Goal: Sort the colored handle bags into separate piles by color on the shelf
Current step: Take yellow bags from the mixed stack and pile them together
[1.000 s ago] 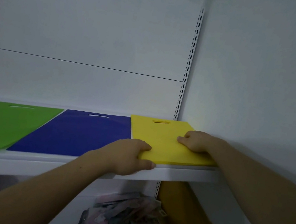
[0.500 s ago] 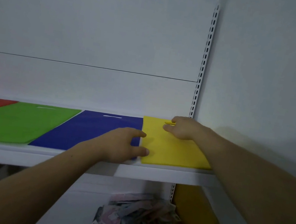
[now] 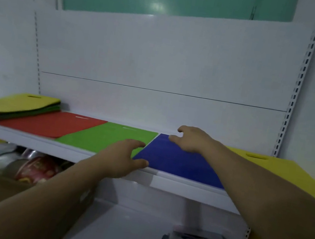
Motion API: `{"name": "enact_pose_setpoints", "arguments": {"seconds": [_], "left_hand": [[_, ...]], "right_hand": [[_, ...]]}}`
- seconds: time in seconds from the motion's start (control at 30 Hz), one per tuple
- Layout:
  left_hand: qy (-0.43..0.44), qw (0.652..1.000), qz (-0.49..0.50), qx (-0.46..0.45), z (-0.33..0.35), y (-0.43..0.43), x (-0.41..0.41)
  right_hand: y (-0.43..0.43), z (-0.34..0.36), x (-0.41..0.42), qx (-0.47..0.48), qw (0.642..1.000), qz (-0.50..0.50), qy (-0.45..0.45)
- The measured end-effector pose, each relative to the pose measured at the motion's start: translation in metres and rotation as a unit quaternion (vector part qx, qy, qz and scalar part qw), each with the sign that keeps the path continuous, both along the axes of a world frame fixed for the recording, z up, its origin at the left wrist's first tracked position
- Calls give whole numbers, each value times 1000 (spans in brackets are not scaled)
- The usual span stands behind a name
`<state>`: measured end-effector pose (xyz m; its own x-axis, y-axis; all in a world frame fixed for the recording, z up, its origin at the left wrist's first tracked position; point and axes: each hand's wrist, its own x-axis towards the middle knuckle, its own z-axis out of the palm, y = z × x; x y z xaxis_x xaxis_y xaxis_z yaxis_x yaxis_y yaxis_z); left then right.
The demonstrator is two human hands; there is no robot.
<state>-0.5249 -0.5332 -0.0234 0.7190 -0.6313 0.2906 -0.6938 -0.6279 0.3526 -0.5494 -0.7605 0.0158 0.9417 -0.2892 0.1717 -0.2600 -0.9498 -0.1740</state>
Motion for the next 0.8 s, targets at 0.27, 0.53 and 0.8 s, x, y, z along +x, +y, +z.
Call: {"name": "enact_pose_setpoints", "arguments": {"seconds": [0.27,0.53,0.8], "left_hand": [[-57,995,75,-15,14,155,46],[-38,987,156,-23,13,291,86],[-31,971,236,-27,10,367,139]], "right_hand": [[153,9,86,-11,996,83,-35],[295,5,160,6,987,146,-59],[378,1,237,-14,976,206,-63]]}}
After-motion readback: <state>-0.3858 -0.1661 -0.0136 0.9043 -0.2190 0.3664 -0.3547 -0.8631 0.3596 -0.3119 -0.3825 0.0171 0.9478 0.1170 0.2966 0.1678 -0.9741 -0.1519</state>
